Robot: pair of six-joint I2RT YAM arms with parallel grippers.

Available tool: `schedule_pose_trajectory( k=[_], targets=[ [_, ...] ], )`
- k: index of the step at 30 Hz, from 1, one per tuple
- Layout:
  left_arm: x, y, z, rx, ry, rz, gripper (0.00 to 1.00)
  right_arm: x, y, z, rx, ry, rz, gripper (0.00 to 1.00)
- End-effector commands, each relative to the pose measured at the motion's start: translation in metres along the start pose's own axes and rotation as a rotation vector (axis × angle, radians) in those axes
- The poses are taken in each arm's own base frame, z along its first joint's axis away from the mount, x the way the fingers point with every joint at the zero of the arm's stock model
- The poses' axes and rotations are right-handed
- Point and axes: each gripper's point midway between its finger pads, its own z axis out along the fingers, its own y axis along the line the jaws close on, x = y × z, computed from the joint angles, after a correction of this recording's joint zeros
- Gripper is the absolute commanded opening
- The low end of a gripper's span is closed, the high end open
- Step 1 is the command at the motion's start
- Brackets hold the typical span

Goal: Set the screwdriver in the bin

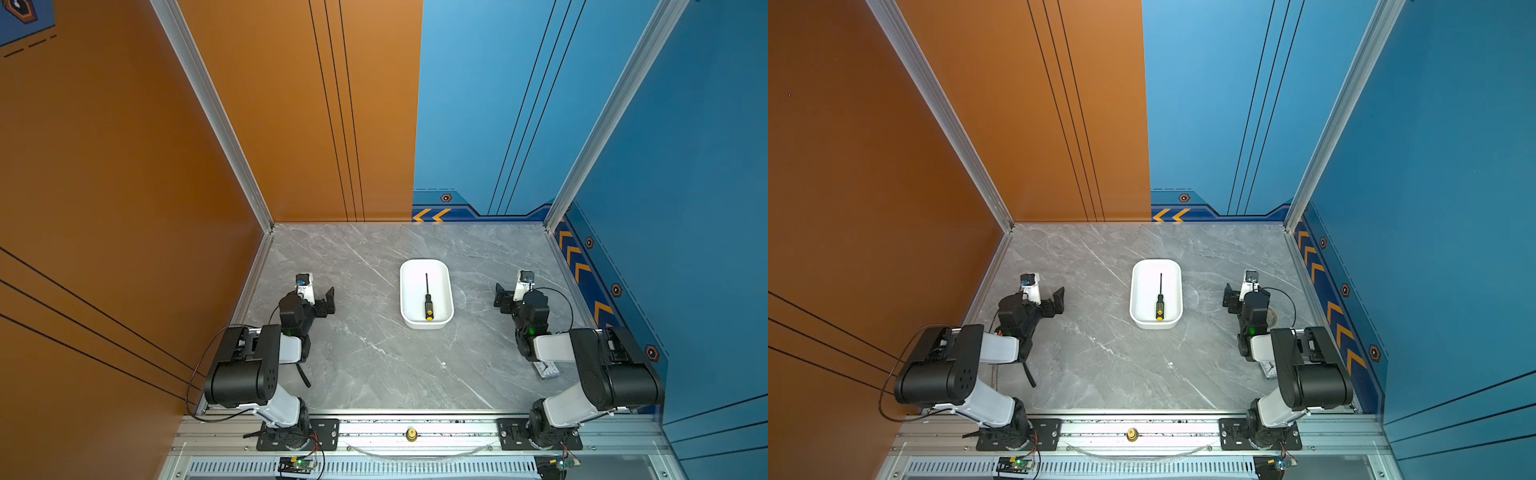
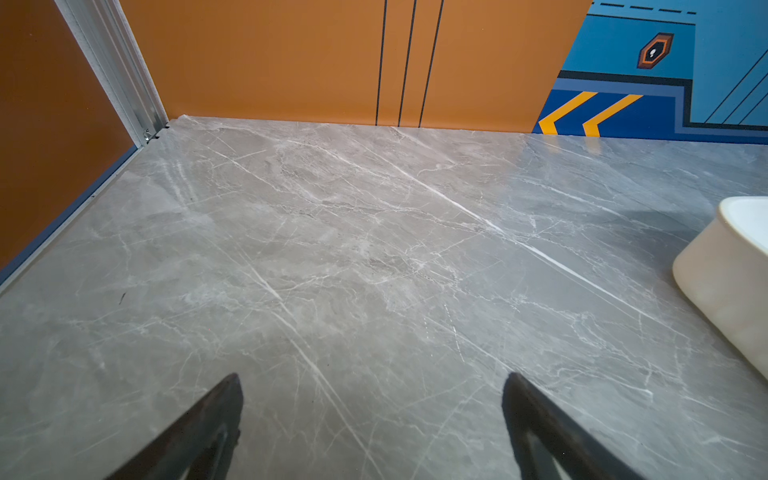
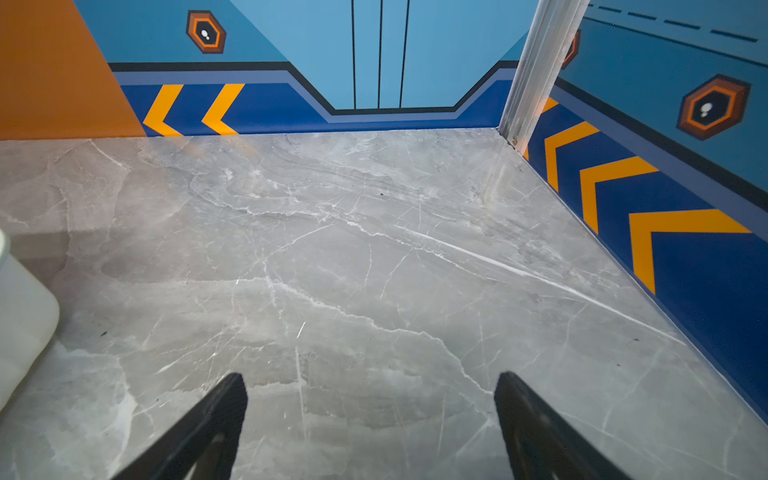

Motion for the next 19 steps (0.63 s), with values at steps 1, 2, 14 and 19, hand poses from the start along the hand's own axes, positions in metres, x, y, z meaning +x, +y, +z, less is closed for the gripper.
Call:
schedule_pose_trajectory(
  k=[1,2,14,19],
  targets=[
    [-0.0033,0.0007,0.0036,-0.014,-0.002,0.026,0.98,0.0036,0.0013,0.0035,-0.022,0.03,0.028,0.96],
    [-0.0026,0.001,0.0035,-0.016,0.001,0.026,0.98,0.004,0.0013,0.0034,-0.022,0.031,0.028,0.97],
    [-0.0029,-0.0011,0.0045,-0.01,0.004,0.034,0.98,0.0034,0.0017,0.0035,-0.022,0.03,0.026,1.0],
    [-0.0024,-0.0012,0.0051,-0.012,0.008,0.035,0.98,0.0038,0.0016,0.0033,-0.02,0.03,0.025,1.0]
  ],
)
